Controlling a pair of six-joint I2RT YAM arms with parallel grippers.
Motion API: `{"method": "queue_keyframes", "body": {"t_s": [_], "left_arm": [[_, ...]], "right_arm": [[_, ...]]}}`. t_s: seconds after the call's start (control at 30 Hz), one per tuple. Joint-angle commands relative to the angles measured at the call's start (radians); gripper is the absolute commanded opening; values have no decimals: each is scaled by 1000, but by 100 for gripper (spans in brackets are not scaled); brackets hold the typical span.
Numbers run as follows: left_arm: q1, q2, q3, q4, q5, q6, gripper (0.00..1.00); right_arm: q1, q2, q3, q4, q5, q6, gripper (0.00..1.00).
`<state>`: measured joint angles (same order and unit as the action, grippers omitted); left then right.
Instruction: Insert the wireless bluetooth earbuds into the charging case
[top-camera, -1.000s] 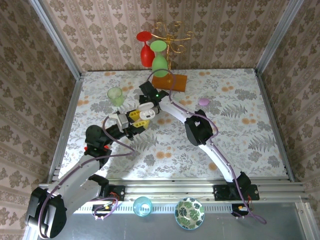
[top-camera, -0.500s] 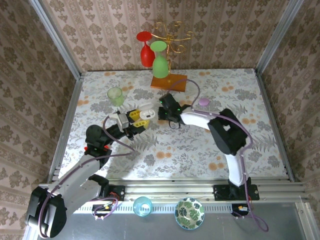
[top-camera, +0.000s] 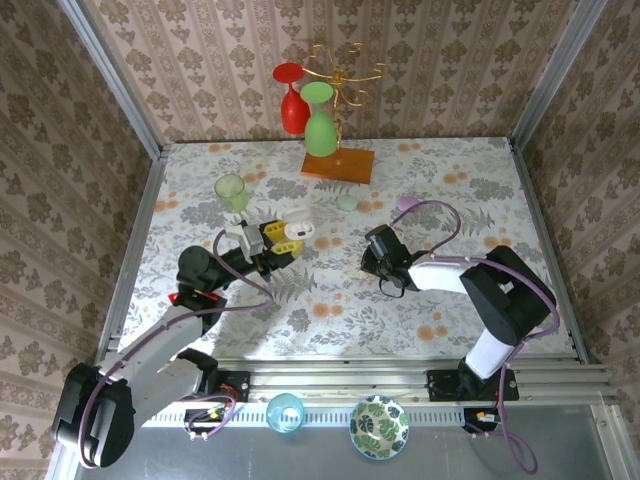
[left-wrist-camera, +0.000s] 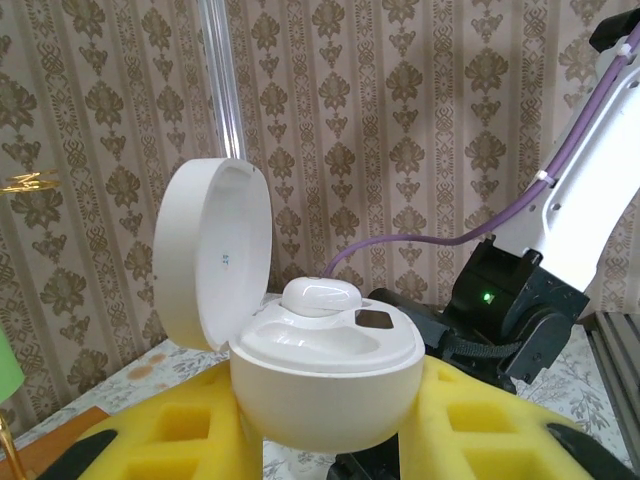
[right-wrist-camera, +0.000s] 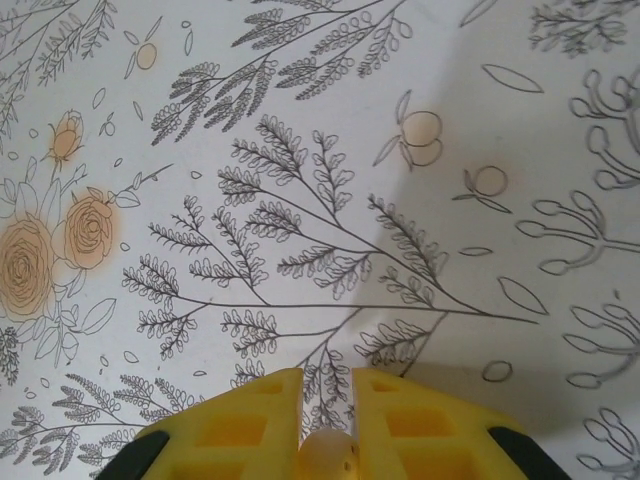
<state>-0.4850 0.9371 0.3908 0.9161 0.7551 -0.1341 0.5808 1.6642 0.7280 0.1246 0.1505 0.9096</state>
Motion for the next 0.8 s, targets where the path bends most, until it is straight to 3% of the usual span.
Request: {"method": "queue_keyframes", "body": {"t_s": [0.0,0.17,0.33,0.43,0.57,0.77], "left_arm": [[-9,3,23,9,6,26,27],[-12,9,29,-1,6,31,27],[-13,11,31,-8,3,38,27],[-13,13,31,-7,3,39,27],[-15,14,33,-7,6,39,27],[-18,13,34,-13,5,42,27]], "right_arm": [[5,-43,-24,22,33,72,22],[-1,-90,-2,-80,100,-3,39],[-7,-117,47,-139,72,-238,52],[-34,-74,131,-243,-44,-331,52],[-104,22,239,-325,-294,-442,52],[-146,173,361,-385,-469,-499,48]]}}
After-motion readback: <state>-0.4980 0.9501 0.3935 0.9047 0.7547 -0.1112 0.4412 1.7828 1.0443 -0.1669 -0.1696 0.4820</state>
